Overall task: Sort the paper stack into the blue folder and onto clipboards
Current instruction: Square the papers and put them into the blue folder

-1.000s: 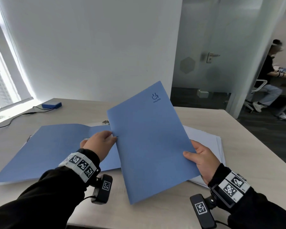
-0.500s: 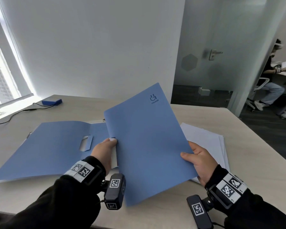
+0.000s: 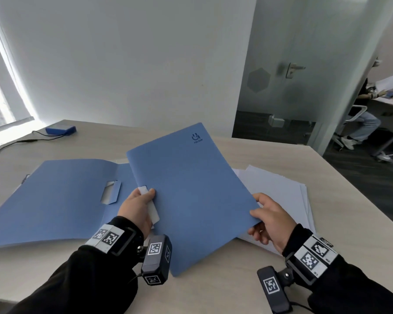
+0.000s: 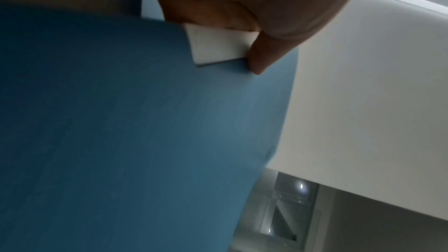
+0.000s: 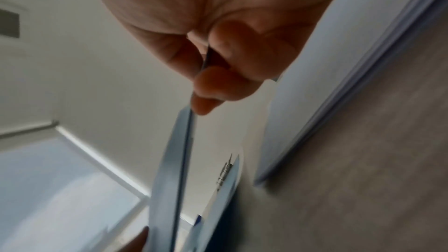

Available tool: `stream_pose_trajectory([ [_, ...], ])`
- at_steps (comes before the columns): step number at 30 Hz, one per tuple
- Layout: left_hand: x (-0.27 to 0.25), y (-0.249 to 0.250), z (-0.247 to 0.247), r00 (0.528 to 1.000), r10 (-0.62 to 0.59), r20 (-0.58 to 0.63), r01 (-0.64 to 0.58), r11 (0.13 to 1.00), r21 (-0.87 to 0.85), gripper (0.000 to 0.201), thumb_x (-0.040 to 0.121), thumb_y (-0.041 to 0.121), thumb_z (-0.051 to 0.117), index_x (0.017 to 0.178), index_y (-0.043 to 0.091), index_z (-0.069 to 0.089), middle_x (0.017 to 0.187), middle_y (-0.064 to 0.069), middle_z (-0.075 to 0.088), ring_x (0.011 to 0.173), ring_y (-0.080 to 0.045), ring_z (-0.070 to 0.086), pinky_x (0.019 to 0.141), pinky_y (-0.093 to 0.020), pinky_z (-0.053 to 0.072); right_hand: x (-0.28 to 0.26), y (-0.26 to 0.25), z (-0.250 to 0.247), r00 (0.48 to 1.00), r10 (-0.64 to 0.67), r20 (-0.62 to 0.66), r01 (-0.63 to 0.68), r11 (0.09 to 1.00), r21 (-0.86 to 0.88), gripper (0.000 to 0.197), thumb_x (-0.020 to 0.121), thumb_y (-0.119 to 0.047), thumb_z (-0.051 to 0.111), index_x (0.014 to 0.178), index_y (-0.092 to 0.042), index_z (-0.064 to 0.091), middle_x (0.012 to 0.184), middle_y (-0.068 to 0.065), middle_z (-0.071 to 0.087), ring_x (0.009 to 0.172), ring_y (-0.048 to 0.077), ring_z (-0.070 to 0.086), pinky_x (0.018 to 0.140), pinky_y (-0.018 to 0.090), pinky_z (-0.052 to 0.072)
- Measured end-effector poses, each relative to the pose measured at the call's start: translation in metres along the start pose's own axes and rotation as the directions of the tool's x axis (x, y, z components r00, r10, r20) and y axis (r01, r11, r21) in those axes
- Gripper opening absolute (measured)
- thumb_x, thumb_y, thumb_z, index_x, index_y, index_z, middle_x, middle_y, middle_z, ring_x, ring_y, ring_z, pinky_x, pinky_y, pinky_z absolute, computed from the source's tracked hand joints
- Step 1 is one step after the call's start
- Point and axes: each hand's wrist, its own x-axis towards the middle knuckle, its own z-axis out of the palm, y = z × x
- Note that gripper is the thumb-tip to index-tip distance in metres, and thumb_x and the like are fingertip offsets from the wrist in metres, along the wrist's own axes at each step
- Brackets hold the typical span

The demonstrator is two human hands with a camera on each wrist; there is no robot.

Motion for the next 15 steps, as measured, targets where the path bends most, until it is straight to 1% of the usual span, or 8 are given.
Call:
stream_pose_trajectory([
  [2, 0.002, 0.0, 0.0, 0.997, -0.051, 0.059, 0.05, 0.999, 0.01, 0.035, 0.097, 0.016, 0.048, 0.13, 0.008, 0.056, 0.125, -0.015, 0.066, 0.105, -0.035, 0.065, 0.085, -0.047, 0.054, 0.007, 0.0, -0.002, 0.999, 0.008, -0.037, -0.003, 0.992, 0.127, 0.03, 0.094, -0.001, 0.037, 0.107, -0.015, 0.06, 0.056, 0.014, 0.052, 0.041, 0.021, 0.041, 0.037, 0.019, 0.026],
  [3, 0.003, 0.0, 0.002, 0.994, -0.08, 0.079, 0.079, 0.997, 0.02, 0.037, 0.097, 0.021, 0.048, 0.131, 0.009, 0.056, 0.126, -0.016, 0.065, 0.108, -0.035, 0.064, 0.084, -0.045, 0.055, 0.011, -0.001, -0.002, 0.998, 0.012, -0.064, 0.001, 0.978, 0.208, 0.032, 0.094, 0.0, 0.037, 0.107, -0.014, 0.062, 0.057, 0.013, 0.051, 0.041, 0.019, 0.04, 0.037, 0.018, 0.025],
  [6, 0.008, -0.005, 0.004, 0.992, -0.107, 0.07, 0.106, 0.994, 0.021, 0.039, 0.096, 0.027, 0.05, 0.131, 0.009, 0.054, 0.121, -0.017, 0.067, 0.098, -0.032, 0.067, 0.074, -0.039, 0.058, 0.028, -0.006, -0.001, 0.988, 0.036, -0.151, 0.024, 0.927, 0.375, 0.035, 0.094, 0.001, 0.038, 0.103, -0.017, 0.067, 0.057, 0.009, 0.052, 0.041, 0.014, 0.041, 0.036, 0.015, 0.026],
  [7, 0.01, -0.007, 0.004, 0.993, -0.104, 0.064, 0.103, 0.995, 0.015, 0.037, 0.096, 0.027, 0.051, 0.129, 0.011, 0.053, 0.117, -0.016, 0.069, 0.095, -0.031, 0.069, 0.071, -0.038, 0.058, 0.035, -0.008, -0.001, 0.982, 0.048, -0.181, 0.028, 0.917, 0.397, 0.035, 0.094, 0.0, 0.038, 0.103, -0.018, 0.067, 0.055, 0.007, 0.053, 0.041, 0.013, 0.042, 0.036, 0.015, 0.027],
  [9, 0.012, -0.011, 0.002, 0.992, -0.107, 0.059, 0.105, 0.994, 0.04, 0.032, 0.096, 0.026, 0.051, 0.125, 0.013, 0.054, 0.109, -0.014, 0.071, 0.093, -0.029, 0.071, 0.072, -0.038, 0.058, 0.052, -0.011, 0.002, 0.967, 0.086, -0.239, 0.027, 0.9, 0.434, 0.034, 0.095, -0.001, 0.037, 0.102, -0.018, 0.066, 0.056, 0.008, 0.053, 0.043, 0.013, 0.044, 0.036, 0.016, 0.031],
  [12, 0.014, -0.016, -0.003, 0.993, -0.098, 0.061, 0.091, 0.99, 0.104, 0.026, 0.096, 0.023, 0.051, 0.116, 0.009, 0.061, 0.098, -0.012, 0.073, 0.09, -0.026, 0.073, 0.073, -0.036, 0.056, 0.085, -0.014, 0.007, 0.933, 0.157, -0.325, 0.014, 0.884, 0.468, 0.032, 0.096, -0.001, 0.036, 0.102, -0.017, 0.063, 0.064, 0.011, 0.053, 0.041, 0.013, 0.048, 0.035, 0.016, 0.037],
  [14, 0.015, -0.019, -0.006, 0.994, -0.089, 0.069, 0.079, 0.987, 0.138, 0.022, 0.095, 0.02, 0.051, 0.109, 0.009, 0.063, 0.086, -0.01, 0.072, 0.084, -0.026, 0.073, 0.068, -0.034, 0.056, 0.109, -0.017, 0.013, 0.916, 0.184, -0.358, 0.005, 0.884, 0.467, 0.031, 0.096, -0.001, 0.034, 0.098, -0.017, 0.061, 0.066, 0.012, 0.054, 0.041, 0.012, 0.05, 0.034, 0.016, 0.039],
  [15, 0.015, -0.02, -0.007, 0.994, -0.084, 0.077, 0.072, 0.986, 0.15, 0.02, 0.096, 0.019, 0.05, 0.106, 0.009, 0.064, 0.08, -0.008, 0.071, 0.081, -0.025, 0.073, 0.064, -0.032, 0.055, 0.12, -0.018, 0.016, 0.91, 0.194, -0.367, -0.003, 0.888, 0.461, 0.031, 0.096, -0.001, 0.033, 0.099, -0.016, 0.06, 0.067, 0.012, 0.054, 0.041, 0.012, 0.052, 0.034, 0.016, 0.04],
])
